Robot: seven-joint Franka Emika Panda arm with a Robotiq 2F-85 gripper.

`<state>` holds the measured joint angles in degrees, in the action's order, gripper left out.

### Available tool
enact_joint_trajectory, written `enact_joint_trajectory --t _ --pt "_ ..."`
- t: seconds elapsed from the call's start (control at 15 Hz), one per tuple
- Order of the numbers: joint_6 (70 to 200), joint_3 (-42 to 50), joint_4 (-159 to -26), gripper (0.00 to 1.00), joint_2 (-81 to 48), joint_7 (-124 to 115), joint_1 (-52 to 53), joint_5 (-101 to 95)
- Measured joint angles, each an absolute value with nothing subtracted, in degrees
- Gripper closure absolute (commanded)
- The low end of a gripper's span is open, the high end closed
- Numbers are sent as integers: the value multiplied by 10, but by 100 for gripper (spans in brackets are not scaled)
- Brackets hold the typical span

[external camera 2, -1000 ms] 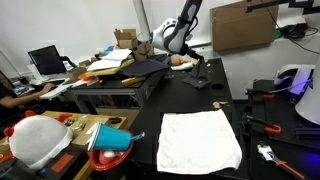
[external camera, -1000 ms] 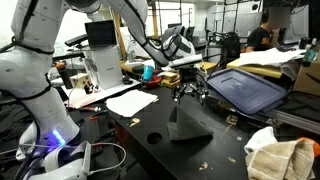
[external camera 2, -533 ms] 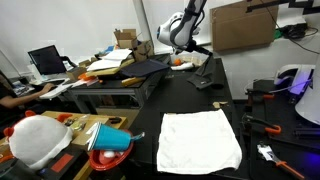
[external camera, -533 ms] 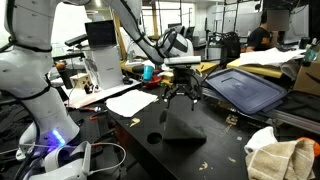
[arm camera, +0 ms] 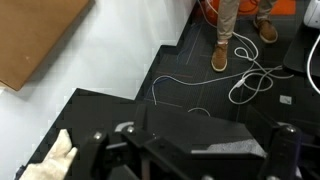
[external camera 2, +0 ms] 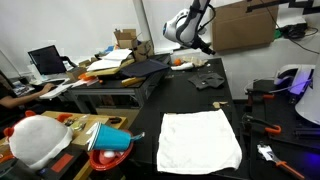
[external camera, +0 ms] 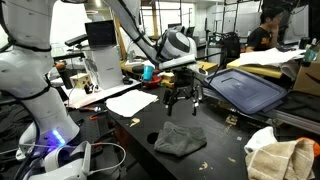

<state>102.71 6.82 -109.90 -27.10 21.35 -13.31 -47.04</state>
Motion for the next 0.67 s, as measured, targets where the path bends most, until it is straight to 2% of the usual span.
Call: enact_joint_trajectory --t 0.33,0.67 --pt "1025 71 -1072 0 -298 159 -146 -338" --pt "1023 78 -977 0 -368 140 -162 -192"
